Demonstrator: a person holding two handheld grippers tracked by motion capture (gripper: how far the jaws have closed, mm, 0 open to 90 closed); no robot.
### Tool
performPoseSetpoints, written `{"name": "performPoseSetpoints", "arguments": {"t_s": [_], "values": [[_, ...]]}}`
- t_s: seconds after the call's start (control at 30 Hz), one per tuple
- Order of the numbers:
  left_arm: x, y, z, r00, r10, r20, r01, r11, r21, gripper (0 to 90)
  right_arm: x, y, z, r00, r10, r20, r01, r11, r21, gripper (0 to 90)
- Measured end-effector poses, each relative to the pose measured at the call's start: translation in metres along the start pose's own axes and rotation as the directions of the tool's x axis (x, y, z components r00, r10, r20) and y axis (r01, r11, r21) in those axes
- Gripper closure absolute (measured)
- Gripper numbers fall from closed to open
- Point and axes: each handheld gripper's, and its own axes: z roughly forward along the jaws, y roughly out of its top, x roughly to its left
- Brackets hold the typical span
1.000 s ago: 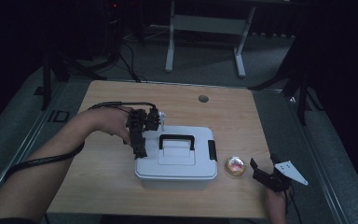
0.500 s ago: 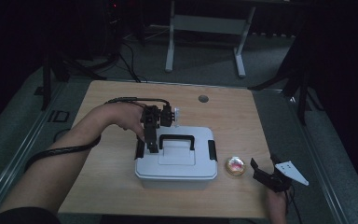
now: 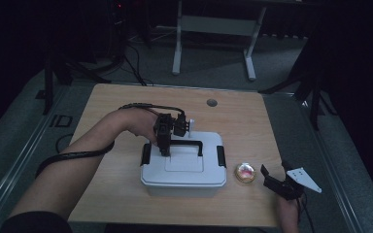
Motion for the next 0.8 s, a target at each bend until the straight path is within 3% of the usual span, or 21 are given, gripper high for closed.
{"name": "performPoseSetpoints", "arguments": {"t_s": [0.17, 0.3, 0.4, 0.63, 0.77, 0.8], "values": [[0.0003, 0.0039, 0.0001, 0.9995, -0.029, -0.013, 0.029, 0.9994, 0.021, 64.2, 0.0004, 0.0001, 0.0006, 1.0, -0.004, 0.001, 0.004, 1.0, 0.001, 13.6], [-0.0021, 0.0081, 0.0004, 0.9992, -0.033, 0.022, 0.032, 0.9985, 0.044, 75.2, 0.0007, 0.0002, 0.0007, 1.0, -0.007, 0.001, 0.007, 1.0, 0.003, 13.6], [-0.0051, 0.0102, 0.0014, 0.9994, -0.025, 0.024, 0.023, 0.9983, 0.054, 82.7, 0.0007, 0.0002, 0.0008, 1.0, -0.008, 0.001, 0.008, 1.0, 0.004, 13.6], [-0.0033, 0.0097, 0.0003, 0.9982, -0.046, 0.038, 0.043, 0.9973, 0.059, 83.4, 0.0008, 0.0002, 0.0008, 1.0, -0.008, 0.002, 0.008, 1.0, 0.004, 13.6], [-0.0059, 0.0095, -0.0018, 0.9997, -0.021, 0.013, 0.02, 0.9985, 0.051, 83.4, 0.0007, 0.0002, 0.0008, 1.0, -0.005, 0.002, 0.005, 1.0, 0.005, 13.6], [-0.0057, 0.0089, -0.0026, 0.9994, -0.026, 0.025, 0.024, 0.9985, 0.049, 83.4, 0.0007, 0.0002, 0.0007, 1.0, -0.005, 0.003, 0.005, 1.0, 0.004, 13.7]]}}
